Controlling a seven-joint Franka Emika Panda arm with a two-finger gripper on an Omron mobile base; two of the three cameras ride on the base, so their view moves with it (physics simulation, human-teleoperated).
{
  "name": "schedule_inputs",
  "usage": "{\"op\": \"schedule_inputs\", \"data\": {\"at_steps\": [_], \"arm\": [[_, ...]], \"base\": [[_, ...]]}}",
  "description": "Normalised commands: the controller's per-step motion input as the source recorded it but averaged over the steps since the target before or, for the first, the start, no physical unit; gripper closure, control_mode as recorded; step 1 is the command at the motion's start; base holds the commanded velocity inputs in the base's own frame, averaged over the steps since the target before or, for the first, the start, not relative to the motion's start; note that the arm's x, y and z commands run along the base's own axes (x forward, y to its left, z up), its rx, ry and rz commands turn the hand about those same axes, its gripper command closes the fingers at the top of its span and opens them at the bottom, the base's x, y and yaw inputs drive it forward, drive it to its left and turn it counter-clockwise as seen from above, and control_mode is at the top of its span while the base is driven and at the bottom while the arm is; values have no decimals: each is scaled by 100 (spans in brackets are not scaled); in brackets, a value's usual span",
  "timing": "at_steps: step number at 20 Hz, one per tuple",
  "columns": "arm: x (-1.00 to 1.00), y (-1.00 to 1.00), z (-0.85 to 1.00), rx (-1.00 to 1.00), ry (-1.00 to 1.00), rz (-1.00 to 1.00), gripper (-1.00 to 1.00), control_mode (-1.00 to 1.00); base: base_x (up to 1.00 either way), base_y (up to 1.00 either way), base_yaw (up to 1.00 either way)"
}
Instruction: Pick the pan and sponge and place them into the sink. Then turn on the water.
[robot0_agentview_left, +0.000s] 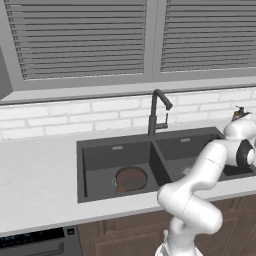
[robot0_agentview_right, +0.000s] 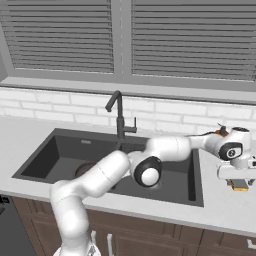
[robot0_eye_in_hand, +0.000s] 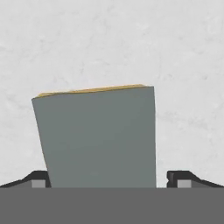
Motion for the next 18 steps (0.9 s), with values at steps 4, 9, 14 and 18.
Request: {"op": "schedule_inputs", "data": {"at_steps": [4,9,14,18], "arm": [[-21,0,-79,1,11,5,100,-100],[-93,12,-95,5,2,11,100,-100],[-100,33,-19,18,-6,12,100,-100],[-100,90,0,14,-20,14,100,-100]], "base": [[0,0,0],[0,0,0],[0,0,0],[0,0,0]]}}
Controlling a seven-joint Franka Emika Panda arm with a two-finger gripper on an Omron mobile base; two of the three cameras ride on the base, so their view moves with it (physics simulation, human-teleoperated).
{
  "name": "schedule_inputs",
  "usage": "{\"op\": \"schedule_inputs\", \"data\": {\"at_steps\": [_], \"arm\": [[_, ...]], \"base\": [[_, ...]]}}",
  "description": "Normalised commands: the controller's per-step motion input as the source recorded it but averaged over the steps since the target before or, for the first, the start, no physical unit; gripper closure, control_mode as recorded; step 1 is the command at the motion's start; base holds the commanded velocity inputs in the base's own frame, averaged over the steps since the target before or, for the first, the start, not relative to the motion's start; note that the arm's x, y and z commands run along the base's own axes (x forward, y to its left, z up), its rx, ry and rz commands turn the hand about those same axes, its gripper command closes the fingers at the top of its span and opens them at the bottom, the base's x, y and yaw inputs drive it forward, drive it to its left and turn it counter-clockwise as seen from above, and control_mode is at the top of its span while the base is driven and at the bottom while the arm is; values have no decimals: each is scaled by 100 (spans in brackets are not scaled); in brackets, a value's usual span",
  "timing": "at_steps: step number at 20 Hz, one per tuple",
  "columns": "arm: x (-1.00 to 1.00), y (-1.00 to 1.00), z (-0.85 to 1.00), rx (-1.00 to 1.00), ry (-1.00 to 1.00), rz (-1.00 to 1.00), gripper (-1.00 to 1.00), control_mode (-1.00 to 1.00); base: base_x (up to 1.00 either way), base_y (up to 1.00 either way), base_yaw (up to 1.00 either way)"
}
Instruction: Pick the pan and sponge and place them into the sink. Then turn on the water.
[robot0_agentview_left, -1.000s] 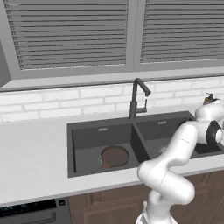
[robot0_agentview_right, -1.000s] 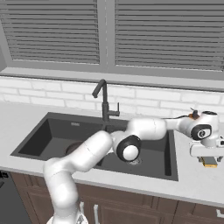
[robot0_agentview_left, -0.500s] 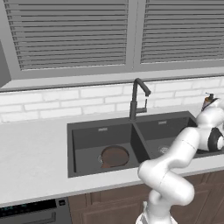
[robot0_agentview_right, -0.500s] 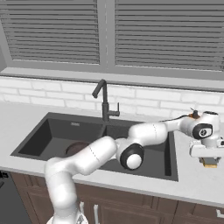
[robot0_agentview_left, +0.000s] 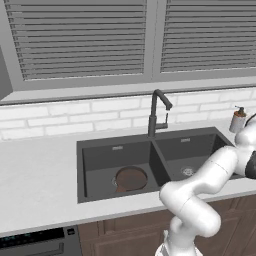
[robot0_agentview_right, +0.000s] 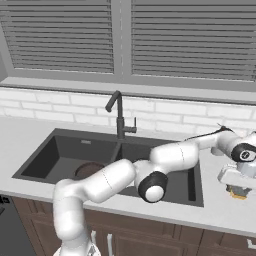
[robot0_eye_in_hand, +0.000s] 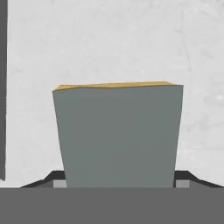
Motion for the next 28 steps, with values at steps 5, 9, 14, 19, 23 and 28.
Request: {"op": "schedule_inputs", "data": {"at_steps": [5,9,14,19,23,28], "arm": [[-99,100,0,1,-17,15,100,-100],[-82,100,2,0,-18,15,100,-100],[-58,100,34,-1,-18,12,100,-100],[-50,100,47,-7,-24,11,100,-100],[-48,100,28,-17,-28,4,100,-100],[-26,100,2,-29,-23,0,100,-100]], "base": [[0,0,0],[0,0,0],[0,0,0],[0,0,0],[0,0,0],[0,0,0]]}}
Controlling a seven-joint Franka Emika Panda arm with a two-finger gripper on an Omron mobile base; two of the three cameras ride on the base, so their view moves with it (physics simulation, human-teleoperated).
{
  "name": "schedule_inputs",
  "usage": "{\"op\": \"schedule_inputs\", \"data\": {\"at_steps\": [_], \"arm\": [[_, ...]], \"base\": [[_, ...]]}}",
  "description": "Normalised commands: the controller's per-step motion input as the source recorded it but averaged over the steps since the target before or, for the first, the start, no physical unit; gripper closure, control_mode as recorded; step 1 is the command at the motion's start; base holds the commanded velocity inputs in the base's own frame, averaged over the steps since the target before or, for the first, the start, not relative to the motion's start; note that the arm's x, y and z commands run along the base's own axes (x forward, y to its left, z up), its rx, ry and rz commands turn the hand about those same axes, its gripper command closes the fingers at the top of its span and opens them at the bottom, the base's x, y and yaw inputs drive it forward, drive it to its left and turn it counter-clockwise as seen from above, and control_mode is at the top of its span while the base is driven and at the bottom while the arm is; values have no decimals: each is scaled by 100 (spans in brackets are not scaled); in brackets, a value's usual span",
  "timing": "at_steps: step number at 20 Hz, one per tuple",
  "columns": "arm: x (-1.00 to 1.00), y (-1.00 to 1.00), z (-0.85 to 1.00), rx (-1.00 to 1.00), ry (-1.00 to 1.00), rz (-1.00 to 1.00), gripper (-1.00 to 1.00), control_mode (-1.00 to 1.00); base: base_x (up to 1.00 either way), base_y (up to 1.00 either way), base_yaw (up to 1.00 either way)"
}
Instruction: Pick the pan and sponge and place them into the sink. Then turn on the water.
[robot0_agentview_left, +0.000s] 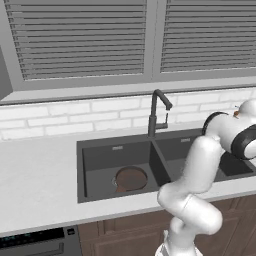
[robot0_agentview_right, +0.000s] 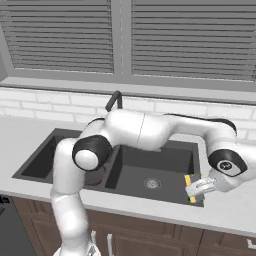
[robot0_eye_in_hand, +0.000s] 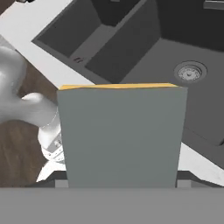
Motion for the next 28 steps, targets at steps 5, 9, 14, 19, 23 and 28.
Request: {"op": "schedule_inputs", "data": {"at_steps": [5,9,14,19,23,28], "arm": [[5,100,-1,-37,-9,-3,100,-100],[33,100,19,-31,0,-7,100,-100],[31,100,38,-22,8,-1,100,-100],[35,100,54,-17,31,3,100,-100],[32,100,43,-12,31,10,100,-100],[28,100,17,-3,24,18,100,-100]], "base": [[0,0,0],[0,0,0],[0,0,0],[0,0,0],[0,0,0],[0,0,0]]}}
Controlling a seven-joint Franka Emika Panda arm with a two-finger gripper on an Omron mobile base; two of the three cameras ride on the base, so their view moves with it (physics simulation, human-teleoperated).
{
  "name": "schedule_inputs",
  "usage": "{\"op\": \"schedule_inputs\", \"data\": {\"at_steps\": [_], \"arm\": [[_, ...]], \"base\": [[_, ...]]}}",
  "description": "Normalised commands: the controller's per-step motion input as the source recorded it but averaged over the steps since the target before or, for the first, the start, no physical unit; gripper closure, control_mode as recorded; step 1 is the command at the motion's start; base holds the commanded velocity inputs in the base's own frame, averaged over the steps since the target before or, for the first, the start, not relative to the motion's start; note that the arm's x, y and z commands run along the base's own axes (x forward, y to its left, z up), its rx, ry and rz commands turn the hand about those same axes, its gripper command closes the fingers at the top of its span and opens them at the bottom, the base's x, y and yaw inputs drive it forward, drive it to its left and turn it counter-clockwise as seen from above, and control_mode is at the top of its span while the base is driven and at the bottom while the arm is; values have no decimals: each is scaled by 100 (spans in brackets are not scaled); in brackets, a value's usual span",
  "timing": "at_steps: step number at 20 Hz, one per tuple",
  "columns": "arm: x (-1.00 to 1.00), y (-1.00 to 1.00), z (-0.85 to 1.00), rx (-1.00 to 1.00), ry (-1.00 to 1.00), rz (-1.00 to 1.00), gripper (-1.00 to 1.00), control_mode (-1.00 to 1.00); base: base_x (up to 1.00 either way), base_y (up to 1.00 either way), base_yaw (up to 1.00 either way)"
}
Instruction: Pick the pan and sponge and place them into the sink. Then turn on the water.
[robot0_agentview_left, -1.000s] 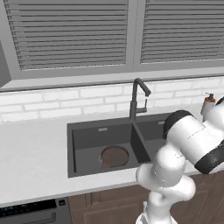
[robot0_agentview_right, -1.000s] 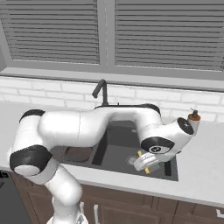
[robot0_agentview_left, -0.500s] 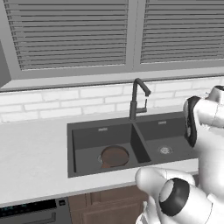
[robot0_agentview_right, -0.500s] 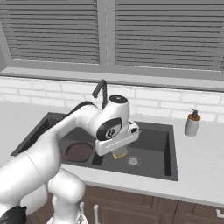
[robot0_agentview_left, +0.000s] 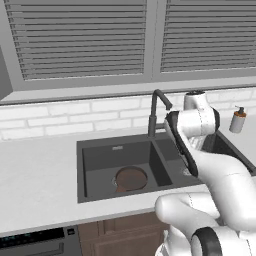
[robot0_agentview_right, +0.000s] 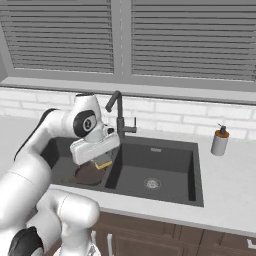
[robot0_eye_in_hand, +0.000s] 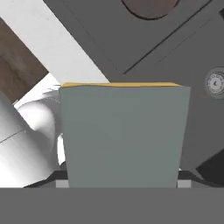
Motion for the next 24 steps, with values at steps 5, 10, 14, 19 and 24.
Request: {"op": "schedule_inputs", "data": {"at_steps": [5,10,14,19,24], "arm": [[43,100,1,0,14,25,100,-100],[43,100,0,0,1,21,100,-100],[53,89,-15,0,-1,10,100,-100],[51,59,-37,5,-7,7,100,-100],[66,19,-42,9,-5,5,100,-100]], "base": [[0,0,0],[0,0,0],[0,0,0],[0,0,0],[0,0,0]]}}
